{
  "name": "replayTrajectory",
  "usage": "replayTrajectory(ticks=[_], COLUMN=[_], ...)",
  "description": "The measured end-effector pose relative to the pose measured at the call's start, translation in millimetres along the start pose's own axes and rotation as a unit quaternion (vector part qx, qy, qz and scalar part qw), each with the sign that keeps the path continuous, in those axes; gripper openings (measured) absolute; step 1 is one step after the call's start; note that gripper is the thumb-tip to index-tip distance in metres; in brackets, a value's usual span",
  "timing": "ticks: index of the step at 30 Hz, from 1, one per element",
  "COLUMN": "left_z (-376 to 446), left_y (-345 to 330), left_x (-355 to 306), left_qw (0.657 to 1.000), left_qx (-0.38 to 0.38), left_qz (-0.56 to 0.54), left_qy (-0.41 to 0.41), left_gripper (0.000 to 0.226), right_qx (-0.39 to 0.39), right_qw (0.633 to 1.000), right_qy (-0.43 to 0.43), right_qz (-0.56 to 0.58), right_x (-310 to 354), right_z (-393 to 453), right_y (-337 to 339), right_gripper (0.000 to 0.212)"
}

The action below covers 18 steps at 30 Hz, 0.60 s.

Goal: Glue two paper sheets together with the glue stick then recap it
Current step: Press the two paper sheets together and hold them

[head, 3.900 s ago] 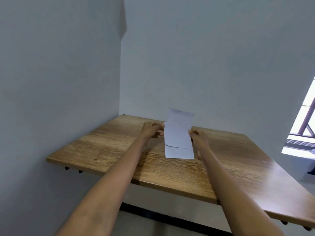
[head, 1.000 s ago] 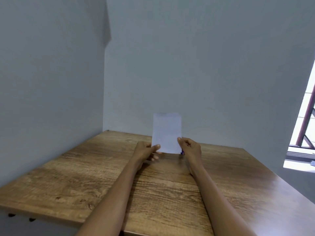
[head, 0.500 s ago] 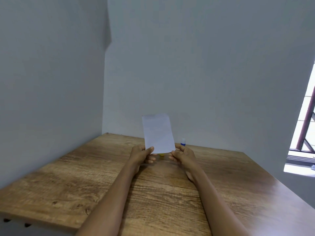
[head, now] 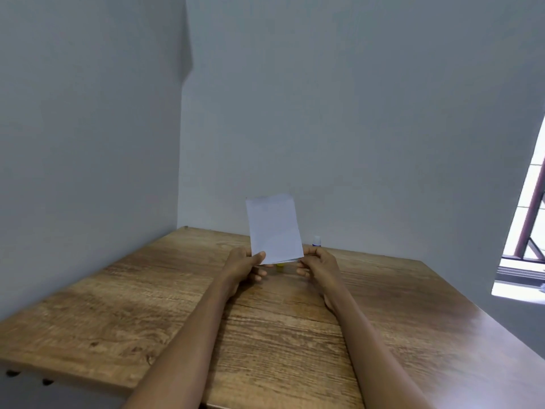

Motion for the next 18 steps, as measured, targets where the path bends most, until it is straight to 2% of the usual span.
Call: replayTrajectory(ticks=[4,7,11,18], left_z=[-1.3,-0.7,-1.0,-1.7], left_y=[0.2,-0.8,-2.1,4.3], left_x=[-0.2,-1.4,-1.6,-7.0], left_qw=[0.999,0.999,0.998,0.996], left_qx=[-0.005,-0.002,0.006,-0.028], left_qz=[0.024,0.025,0.024,-0.065], left_qy=[-0.029,-0.043,-0.051,-0.049], left_gripper=[0.022,0.020,0.021,0.017], right_qx=[-0.052,-0.079,-0.041,-0.017], right_qw=[0.998,0.996,0.996,0.995], right_qy=[0.002,-0.018,0.034,0.028], right_qz=[-0.025,-0.025,-0.074,-0.093], right_x=[3.9,5.0,1.3,3.9], right_z=[2.6,4.2,3.3,0.4], right_y=[5.4,8.3,10.2,1.0], right_gripper=[0.029,0.026,0.022,0.020])
Point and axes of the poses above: each hand's wrist, its own z-axis towards the middle knuckle, its own y-axis out of the back of the hand, x = y × z, the point moved 4 cm from there along z, towards the middle knuckle, and after that the axes turned 14 degrees about z, right-handed, at the moved point
